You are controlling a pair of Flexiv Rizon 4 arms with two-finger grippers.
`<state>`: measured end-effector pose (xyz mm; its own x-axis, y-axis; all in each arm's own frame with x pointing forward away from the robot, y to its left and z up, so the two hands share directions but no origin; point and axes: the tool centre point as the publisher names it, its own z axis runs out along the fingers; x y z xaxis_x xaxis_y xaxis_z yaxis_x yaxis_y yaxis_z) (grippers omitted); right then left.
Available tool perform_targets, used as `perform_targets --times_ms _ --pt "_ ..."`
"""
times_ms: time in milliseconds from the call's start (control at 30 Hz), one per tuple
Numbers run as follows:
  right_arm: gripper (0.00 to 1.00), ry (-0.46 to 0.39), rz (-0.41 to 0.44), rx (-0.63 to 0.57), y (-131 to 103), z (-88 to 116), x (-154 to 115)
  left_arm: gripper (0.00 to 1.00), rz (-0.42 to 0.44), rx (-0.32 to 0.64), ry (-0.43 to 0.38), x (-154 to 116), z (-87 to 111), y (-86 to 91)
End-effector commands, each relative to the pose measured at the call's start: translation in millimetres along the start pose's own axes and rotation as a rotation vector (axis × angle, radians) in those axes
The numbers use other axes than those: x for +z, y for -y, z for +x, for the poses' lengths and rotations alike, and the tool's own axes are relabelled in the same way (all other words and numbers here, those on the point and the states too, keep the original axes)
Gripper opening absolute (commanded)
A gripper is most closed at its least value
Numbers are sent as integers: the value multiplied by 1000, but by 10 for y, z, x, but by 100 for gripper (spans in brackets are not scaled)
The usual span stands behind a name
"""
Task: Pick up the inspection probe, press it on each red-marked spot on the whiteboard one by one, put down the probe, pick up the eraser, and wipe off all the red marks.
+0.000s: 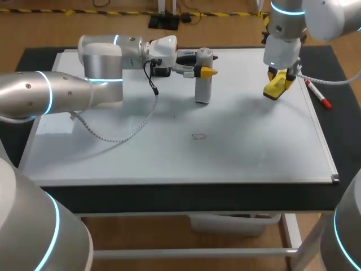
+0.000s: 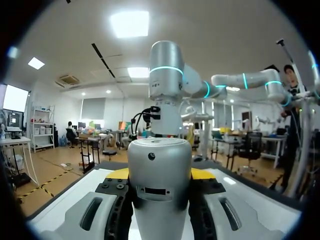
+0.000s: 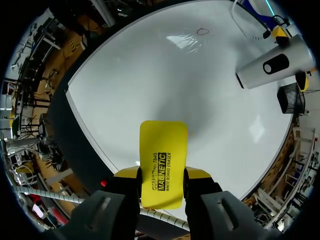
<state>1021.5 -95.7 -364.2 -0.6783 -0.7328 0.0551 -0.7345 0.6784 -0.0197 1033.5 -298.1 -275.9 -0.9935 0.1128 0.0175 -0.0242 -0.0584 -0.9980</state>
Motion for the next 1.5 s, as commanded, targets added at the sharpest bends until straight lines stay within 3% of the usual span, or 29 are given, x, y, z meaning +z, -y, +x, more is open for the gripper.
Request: perform_targets --times_ms 33,667,933,1233,1500 --pt "0 -4 1 -2 10 -4 -7 0 -2 -2 -7 -1 -25 1" --pt "0 -4 1 -2 10 -4 -7 0 -3 0 -9 -21 -45 7" --pt "0 -4 1 -2 10 -4 -7 0 -32 22 25 -50 -36 179" --pt "0 -4 1 -2 10 -4 -7 0 -16 45 83 -278 -62 424" --pt "0 -4 1 -2 10 -4 -7 0 -14 44 166 -658 -110 498"
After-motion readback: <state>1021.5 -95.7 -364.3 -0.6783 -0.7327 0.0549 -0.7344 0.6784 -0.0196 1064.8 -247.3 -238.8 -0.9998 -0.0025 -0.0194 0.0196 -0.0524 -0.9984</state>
